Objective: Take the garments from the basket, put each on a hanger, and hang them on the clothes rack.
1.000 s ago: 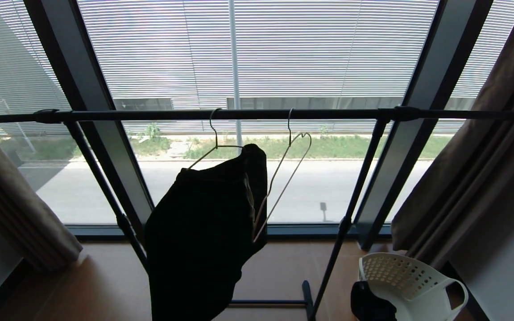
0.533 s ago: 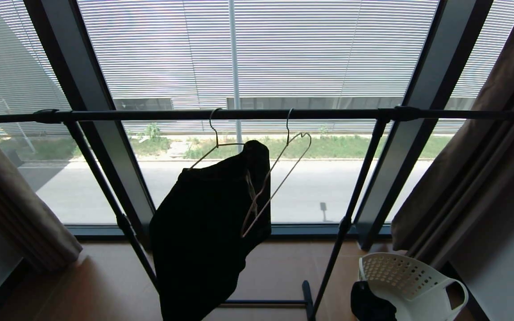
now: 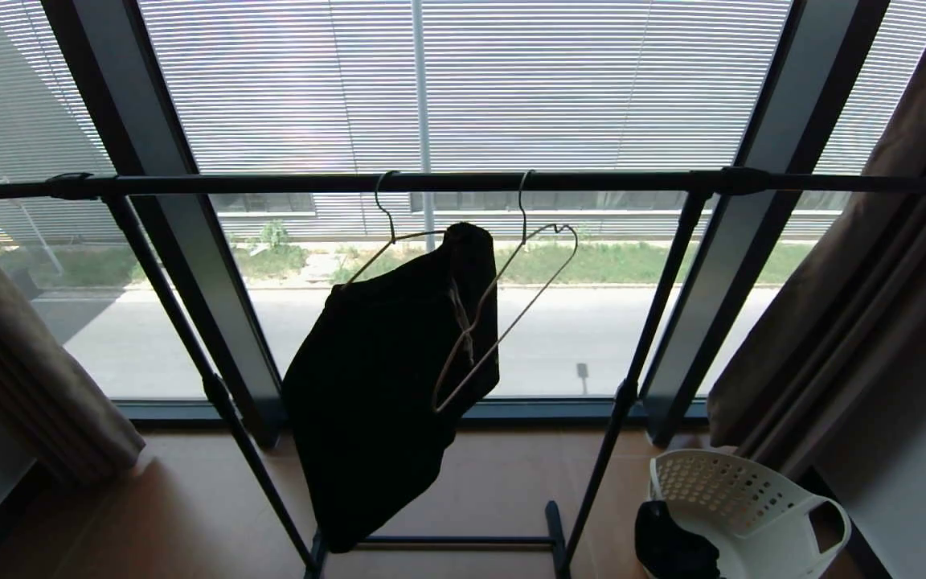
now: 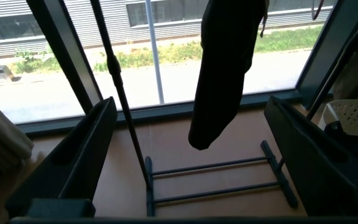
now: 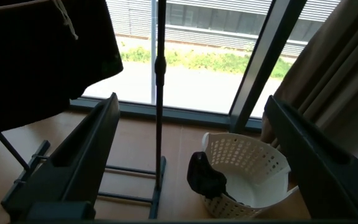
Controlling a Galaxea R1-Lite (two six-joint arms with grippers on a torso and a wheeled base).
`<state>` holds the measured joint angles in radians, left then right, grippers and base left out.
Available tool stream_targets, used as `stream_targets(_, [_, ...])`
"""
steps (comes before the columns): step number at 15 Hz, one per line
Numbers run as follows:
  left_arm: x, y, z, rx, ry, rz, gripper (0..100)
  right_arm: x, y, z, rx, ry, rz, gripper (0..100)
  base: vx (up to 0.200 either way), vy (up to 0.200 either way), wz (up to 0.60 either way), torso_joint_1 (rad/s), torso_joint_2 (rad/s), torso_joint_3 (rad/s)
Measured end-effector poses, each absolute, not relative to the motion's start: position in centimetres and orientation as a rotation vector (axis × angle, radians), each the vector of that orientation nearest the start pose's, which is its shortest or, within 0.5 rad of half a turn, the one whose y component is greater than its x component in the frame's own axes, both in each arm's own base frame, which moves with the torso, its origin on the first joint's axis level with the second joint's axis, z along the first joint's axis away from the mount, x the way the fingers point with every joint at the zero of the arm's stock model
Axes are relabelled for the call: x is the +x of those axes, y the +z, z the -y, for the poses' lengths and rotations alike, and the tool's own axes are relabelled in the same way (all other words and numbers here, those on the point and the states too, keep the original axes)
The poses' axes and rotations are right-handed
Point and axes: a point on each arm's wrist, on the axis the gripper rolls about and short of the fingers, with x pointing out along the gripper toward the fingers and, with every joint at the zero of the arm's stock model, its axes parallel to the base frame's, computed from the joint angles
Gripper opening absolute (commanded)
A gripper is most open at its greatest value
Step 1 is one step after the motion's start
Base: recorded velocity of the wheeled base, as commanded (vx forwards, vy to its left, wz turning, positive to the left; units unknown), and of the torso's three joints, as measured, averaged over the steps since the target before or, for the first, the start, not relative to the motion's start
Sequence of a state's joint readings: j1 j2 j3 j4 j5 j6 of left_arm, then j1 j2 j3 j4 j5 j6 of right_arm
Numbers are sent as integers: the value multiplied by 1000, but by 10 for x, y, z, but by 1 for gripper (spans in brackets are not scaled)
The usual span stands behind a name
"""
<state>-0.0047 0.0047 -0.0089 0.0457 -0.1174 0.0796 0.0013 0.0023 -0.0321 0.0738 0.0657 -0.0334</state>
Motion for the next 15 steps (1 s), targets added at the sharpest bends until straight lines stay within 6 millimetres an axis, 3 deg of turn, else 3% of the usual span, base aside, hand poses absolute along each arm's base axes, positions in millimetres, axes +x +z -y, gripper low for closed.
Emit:
stream_targets(5, [-23,74,3,76,-125,-36,100,-25,77,-1,-33,68,-43,100,0,0,0,-158,399,240])
stream_targets(15, [-23,74,3,76,-125,-36,100,-25,77,-1,-33,68,-43,100,0,0,0,-193,529,343])
